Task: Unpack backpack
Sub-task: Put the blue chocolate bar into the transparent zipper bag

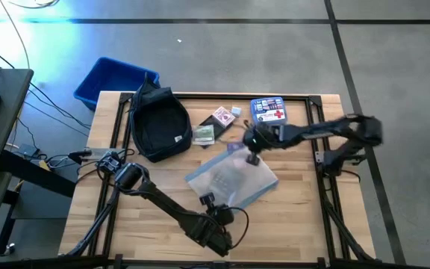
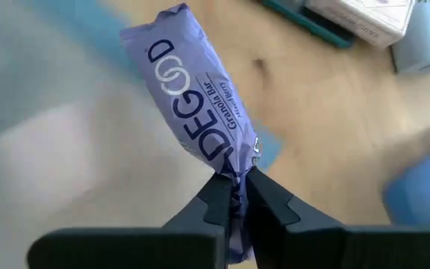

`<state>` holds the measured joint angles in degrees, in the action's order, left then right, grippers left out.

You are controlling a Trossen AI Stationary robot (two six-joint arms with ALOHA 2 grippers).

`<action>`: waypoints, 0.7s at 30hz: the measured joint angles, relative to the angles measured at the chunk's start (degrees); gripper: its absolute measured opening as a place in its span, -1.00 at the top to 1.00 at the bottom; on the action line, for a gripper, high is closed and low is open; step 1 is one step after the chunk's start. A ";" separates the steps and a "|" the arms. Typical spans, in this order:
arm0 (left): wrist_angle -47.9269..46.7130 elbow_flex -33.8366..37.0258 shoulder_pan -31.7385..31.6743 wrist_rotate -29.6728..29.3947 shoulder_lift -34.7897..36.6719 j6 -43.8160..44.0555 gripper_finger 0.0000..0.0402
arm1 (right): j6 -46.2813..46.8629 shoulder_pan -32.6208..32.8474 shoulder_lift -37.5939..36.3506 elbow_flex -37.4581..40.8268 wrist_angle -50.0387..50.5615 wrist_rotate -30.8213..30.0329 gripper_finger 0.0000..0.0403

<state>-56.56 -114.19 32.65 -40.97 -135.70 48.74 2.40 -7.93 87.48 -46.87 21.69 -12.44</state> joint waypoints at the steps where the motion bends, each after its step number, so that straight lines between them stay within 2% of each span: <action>1: 0.00 0.00 0.07 -0.35 0.00 0.49 1.00 | 1.66 2.88 -2.10 0.01 3.61 -1.01 0.98; 3: -0.05 0.00 0.08 -1.18 0.00 1.53 1.00 | 5.98 9.60 -6.23 0.09 9.00 -2.41 0.99; 7: -0.14 0.00 0.08 -2.17 0.00 3.94 1.00 | 17.19 25.23 -12.34 0.00 13.14 -2.59 0.99; 11: -0.10 0.00 0.25 -5.51 0.00 6.53 1.00 | 27.27 40.84 -12.41 0.00 10.00 -4.96 0.99; 14: -0.09 -0.02 1.00 -10.87 0.00 8.14 1.00 | 32.46 49.20 -8.83 -0.02 5.71 -7.45 0.99; 17: 1.00 -0.02 1.56 -13.68 0.01 8.28 1.00 | 41.70 52.29 -4.81 -0.02 4.29 -14.36 0.99; 21: 4.07 -0.02 1.70 -14.95 0.49 7.55 1.00 | 51.52 49.94 -0.17 -0.02 8.02 -21.14 0.99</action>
<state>-52.49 -114.21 34.36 -55.93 -135.21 56.29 53.92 42.01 87.31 -46.89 29.71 -33.59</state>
